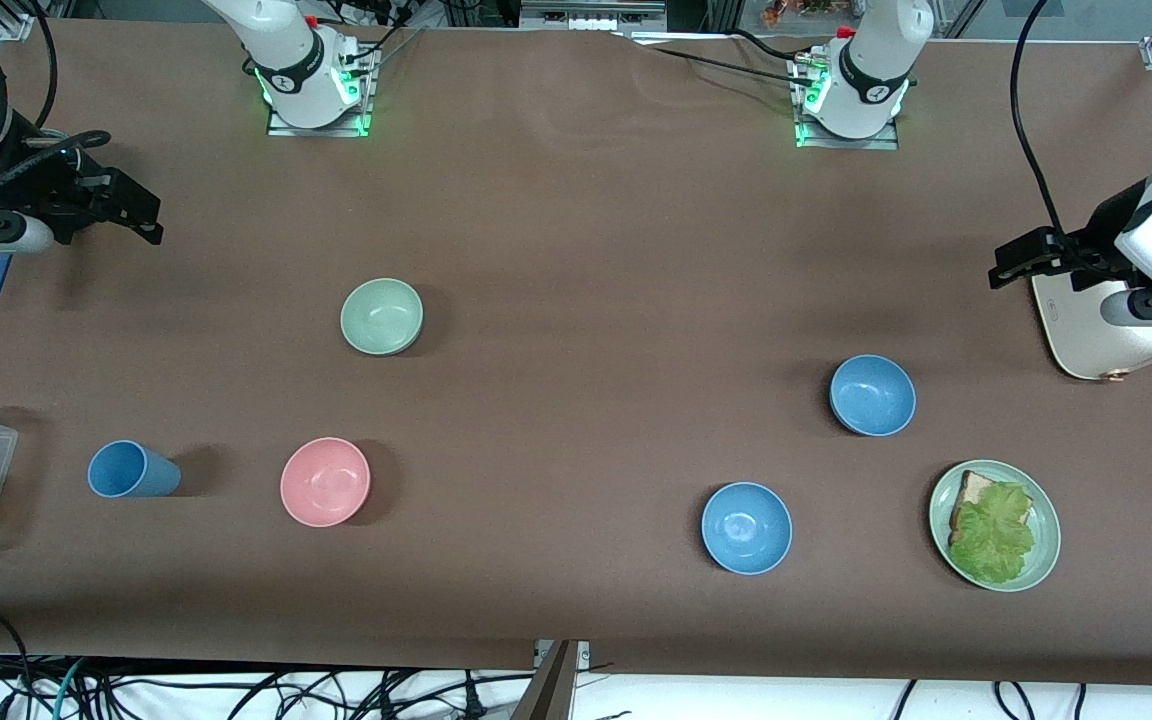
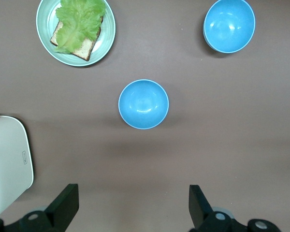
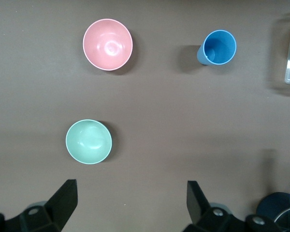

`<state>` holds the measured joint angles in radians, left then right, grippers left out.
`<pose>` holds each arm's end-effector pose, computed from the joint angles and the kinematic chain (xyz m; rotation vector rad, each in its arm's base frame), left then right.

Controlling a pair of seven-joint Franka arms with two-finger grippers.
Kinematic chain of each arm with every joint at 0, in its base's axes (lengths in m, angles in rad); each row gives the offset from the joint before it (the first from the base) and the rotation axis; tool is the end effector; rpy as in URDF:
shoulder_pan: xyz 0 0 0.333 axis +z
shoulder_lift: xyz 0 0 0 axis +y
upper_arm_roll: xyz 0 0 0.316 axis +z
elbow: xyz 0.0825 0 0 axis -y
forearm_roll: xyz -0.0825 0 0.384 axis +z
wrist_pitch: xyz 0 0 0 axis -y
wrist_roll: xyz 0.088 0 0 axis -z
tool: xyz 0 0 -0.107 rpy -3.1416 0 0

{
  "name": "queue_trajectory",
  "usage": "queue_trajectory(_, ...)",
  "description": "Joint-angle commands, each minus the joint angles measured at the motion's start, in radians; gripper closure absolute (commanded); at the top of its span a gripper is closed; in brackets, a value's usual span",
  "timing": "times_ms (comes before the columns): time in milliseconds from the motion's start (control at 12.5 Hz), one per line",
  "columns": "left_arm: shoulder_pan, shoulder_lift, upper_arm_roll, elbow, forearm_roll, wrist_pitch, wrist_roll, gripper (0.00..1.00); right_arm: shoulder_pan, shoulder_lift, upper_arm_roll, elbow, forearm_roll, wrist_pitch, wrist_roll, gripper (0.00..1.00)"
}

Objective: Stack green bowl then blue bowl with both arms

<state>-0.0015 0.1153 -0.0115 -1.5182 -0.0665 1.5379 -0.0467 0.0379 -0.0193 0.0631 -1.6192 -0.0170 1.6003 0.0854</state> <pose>0.5840 -0.0145 0.5810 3.0725 0.0533 -0.1500 0.5480 0.0541 0.6149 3.1234 0.0251 0.0032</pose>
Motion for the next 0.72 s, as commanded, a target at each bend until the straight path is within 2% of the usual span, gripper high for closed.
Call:
queue_trajectory(0,0.001,0.018,-0.002,0.038,-0.001,-0.021,-0.001,0.0,-0.015,0.009,0.012,0.026,-0.009,-0.028,0.017,0.0)
queue_trajectory(638,0.0,0.018,-0.002,0.038,-0.001,-0.021,-0.001,0.0,-0.015,0.013,0.012,0.036,-0.006,-0.025,0.019,0.0)
